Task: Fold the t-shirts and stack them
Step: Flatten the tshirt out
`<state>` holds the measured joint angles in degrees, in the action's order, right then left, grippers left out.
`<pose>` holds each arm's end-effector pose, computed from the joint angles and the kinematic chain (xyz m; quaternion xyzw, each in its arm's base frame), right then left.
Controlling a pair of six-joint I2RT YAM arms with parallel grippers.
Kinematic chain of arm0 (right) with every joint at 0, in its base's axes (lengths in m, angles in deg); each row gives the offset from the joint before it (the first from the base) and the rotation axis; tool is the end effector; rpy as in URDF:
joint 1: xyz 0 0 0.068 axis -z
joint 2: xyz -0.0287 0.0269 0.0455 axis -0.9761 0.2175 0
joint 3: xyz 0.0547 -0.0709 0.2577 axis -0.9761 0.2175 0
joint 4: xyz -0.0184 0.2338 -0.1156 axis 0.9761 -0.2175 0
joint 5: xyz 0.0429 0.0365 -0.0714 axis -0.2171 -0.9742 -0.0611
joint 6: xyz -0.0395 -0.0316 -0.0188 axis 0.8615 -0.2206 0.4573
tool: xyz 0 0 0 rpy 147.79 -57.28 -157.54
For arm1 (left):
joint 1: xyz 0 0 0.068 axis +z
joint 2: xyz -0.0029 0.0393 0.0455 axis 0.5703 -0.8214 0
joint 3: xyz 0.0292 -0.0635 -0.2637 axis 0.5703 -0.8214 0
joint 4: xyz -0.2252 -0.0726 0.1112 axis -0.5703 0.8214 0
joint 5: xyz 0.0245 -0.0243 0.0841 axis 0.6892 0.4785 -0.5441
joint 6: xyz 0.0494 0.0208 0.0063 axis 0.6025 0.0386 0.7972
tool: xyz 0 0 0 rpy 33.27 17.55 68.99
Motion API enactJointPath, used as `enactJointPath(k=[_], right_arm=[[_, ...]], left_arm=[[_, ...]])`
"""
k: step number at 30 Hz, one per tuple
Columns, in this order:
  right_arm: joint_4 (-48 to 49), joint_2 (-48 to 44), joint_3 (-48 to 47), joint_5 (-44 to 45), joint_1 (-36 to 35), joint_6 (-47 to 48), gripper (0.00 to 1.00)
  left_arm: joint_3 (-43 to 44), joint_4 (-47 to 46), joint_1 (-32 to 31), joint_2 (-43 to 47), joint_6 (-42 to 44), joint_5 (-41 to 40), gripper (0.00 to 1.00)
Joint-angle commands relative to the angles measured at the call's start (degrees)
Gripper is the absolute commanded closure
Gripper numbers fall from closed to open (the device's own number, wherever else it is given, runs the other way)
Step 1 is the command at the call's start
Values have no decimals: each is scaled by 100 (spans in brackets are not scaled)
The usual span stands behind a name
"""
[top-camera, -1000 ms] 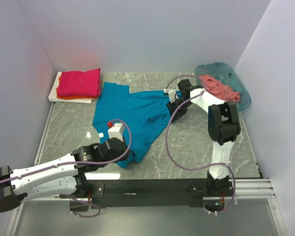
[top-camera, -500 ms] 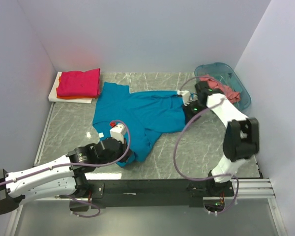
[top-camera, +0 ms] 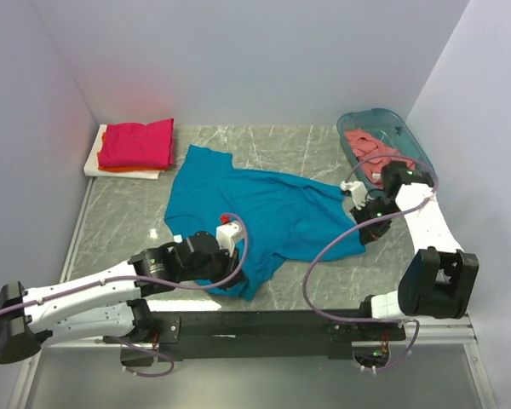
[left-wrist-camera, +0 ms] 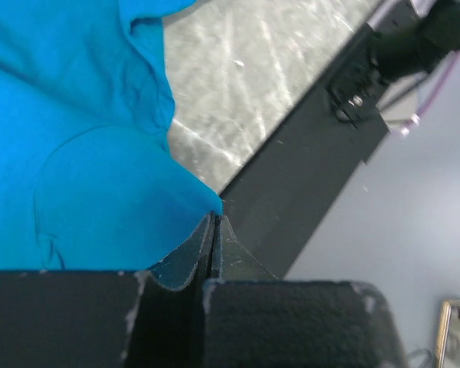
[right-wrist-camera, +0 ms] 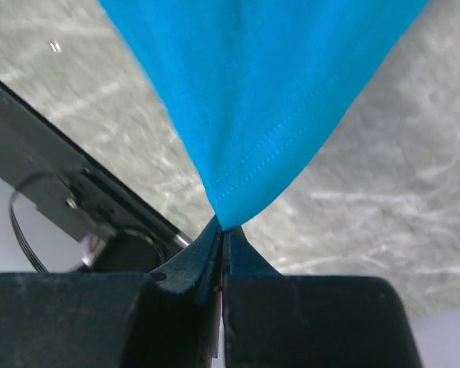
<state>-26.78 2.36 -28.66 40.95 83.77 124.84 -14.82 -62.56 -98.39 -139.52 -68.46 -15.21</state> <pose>0.2313 -0.0124 0.2621 -0.3682 0.9100 0.1545 0.1117 0.0874 -0.1803 0.2573 0.2372 0.8534 -0.3642 0.2877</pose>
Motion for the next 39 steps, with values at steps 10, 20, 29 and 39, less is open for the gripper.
enactJointPath(k=[10,20,29,39], right_arm=[[-487,383,531,1410,1731,1533,100],[168,604,87,1265,2013,1392,49],[1201,463,-337,-635,187,1042,47],[3208,2324,-1426,1263,-1186,-559,55]], left_arm=[[347,517,-169,-406,229,1338,100],[1646,2221,-520,13,-43,-932,3],[1674,407,2325,-536,352,-1018,1],[2457,702,3988,-2016,1432,-1077,16]])
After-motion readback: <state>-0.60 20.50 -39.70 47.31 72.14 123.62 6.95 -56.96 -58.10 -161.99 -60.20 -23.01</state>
